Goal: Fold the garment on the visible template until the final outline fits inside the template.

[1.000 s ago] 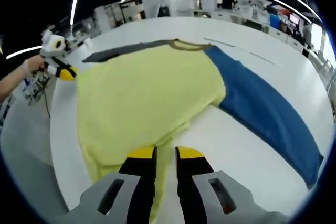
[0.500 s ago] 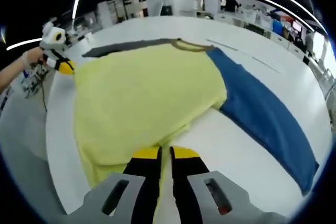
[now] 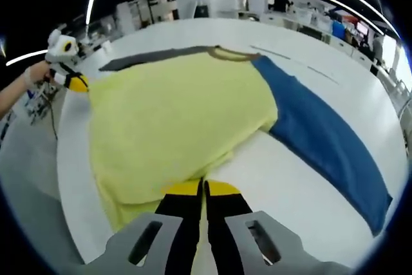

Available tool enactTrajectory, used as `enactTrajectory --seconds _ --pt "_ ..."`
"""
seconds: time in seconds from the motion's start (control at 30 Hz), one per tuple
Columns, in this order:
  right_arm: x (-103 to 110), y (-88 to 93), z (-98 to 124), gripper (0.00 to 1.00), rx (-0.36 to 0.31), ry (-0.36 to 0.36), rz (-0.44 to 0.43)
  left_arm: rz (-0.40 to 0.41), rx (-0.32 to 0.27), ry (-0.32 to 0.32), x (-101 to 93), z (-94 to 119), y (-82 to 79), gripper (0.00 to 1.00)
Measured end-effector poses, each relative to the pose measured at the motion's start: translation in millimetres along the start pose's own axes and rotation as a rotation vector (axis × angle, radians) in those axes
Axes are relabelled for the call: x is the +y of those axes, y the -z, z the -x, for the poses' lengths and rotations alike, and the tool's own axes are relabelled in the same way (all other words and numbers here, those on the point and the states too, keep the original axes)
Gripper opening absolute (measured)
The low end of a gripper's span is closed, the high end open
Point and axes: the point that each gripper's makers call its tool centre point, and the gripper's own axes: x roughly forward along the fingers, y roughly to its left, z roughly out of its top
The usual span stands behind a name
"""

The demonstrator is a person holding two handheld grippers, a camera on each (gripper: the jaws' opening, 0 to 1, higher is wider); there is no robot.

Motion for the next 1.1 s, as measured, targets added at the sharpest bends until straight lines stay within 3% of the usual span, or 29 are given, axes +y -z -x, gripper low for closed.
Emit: enactTrajectory --seconds 0.5,0.83,1.1 --pt "-5 -8.8 41 0.02 -0.070 0.000 -0.040 -0.012 0.000 0.021 -5.7 7 -12.3 0.00" --pt "-3 -26.2 60 0.02 -0.140 -0.013 -0.073 -0.030 -0.033 0.041 -8.6 17 -33.9 0.00" --pt "-14 -34.1 69 0.02 -0.163 0.002 -0.073 -0.039 -0.071 0.043 -3.3 23 -51.4 0.00"
